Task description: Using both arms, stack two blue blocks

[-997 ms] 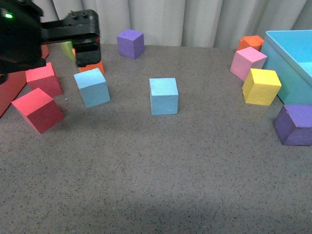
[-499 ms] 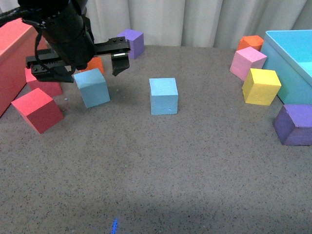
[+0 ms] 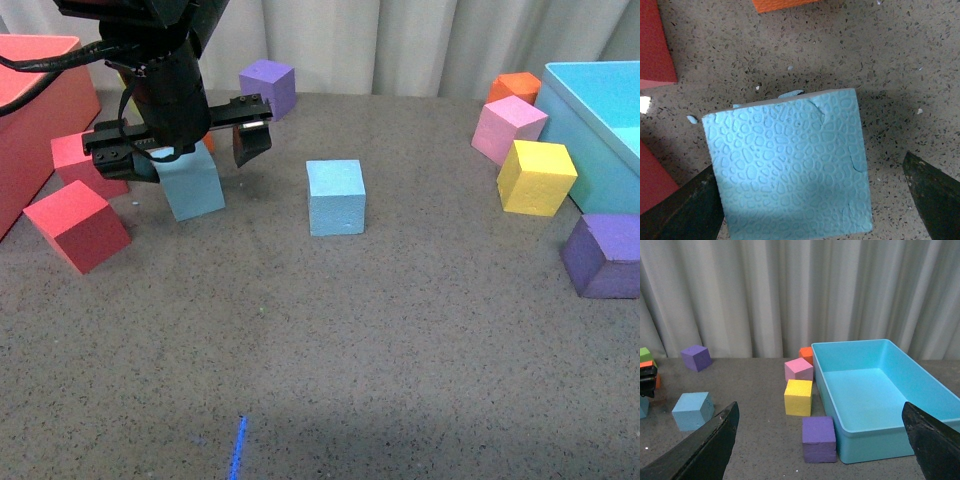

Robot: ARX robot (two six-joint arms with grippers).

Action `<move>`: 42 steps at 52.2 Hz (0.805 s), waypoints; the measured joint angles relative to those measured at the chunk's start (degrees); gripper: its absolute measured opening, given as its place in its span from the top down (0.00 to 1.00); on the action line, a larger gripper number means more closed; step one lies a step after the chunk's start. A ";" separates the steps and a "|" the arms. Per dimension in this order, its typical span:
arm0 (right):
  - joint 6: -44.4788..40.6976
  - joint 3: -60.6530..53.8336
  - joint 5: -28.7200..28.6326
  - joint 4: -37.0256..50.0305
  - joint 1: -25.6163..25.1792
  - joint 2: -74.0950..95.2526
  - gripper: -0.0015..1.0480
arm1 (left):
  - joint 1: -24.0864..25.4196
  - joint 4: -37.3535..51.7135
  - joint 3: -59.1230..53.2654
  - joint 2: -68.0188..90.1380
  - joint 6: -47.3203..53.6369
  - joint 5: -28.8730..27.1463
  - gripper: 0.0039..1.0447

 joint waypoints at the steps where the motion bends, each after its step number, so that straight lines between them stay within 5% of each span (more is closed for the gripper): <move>1: 0.00 0.00 -0.02 0.00 0.00 0.00 0.09 | 0.00 -0.02 0.11 0.13 0.02 -0.02 0.06; 14: 0.00 0.00 -0.02 0.00 0.00 0.00 0.09 | 0.39 -0.63 1.44 1.81 -0.07 -1.64 0.45; 27: 0.00 0.00 0.00 0.00 0.00 0.00 0.09 | -1.33 0.46 -2.64 -1.27 1.03 -1.25 0.51; 42: -0.02 0.00 0.00 0.00 0.00 0.00 0.09 | -10.29 -1.01 -3.61 -9.33 1.31 -2.64 0.54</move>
